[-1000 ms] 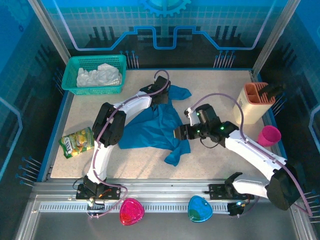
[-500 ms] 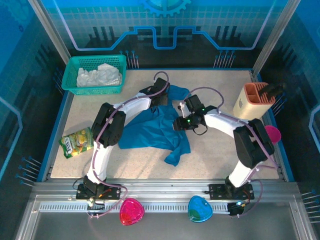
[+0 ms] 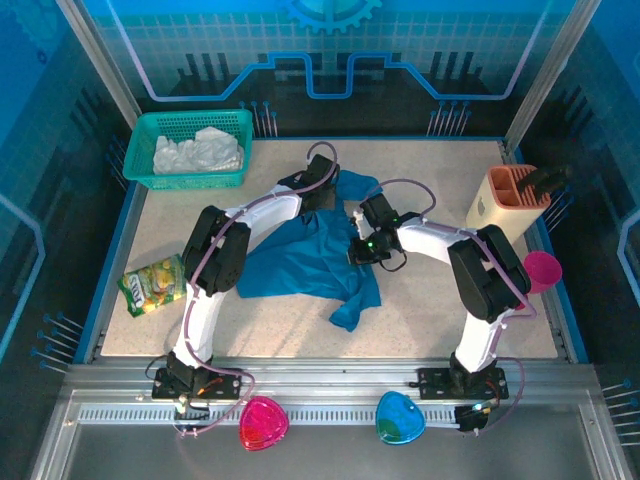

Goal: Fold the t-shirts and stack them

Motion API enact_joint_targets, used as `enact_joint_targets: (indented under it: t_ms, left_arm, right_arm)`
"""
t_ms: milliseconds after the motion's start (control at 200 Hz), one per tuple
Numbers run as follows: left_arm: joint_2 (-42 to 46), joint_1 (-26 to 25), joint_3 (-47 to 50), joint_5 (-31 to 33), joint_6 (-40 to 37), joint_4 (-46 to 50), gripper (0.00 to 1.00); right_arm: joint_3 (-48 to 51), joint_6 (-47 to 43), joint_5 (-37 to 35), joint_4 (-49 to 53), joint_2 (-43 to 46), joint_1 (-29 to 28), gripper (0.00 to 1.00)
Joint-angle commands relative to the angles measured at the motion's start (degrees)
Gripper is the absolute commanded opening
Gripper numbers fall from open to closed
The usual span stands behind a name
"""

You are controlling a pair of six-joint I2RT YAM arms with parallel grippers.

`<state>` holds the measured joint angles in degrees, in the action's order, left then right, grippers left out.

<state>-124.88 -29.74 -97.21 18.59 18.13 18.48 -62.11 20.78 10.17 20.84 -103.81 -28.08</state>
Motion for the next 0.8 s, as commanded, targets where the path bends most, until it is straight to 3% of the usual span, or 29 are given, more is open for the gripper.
enact_joint_targets:
  t_ms: [0,130,340,525,796]
  left_arm:
    - [2.79,0.21,0.79,-0.43,1.14,-0.38,0.0]
    - [2.72,0.21,0.71,-0.62,1.36,-0.47,0.0]
    - [2.79,0.21,0.75,-0.88,1.62,-0.5,0.0]
    - [2.81,0.21,1.21,-1.17,1.82,-0.71,0.0]
    - [3.5,0.21,1.84,-1.03,1.92,-0.93,0.0]
  right_arm:
    - [-1.08,-0.28,-3.93,3.53,4.16,-0.31,0.14]
    - [-0.89,-0.76,-4.97,5.26,6.48,-0.3,0.27]
    - [0.4,-0.02,-2.44,4.11,5.95,-0.29,0.29]
    - [0.78,1.1,-1.34,2.8,4.36,-0.47,0.42]
    - [0.82,1.29,-1.14,2.45,2.5,-0.66,0.39]
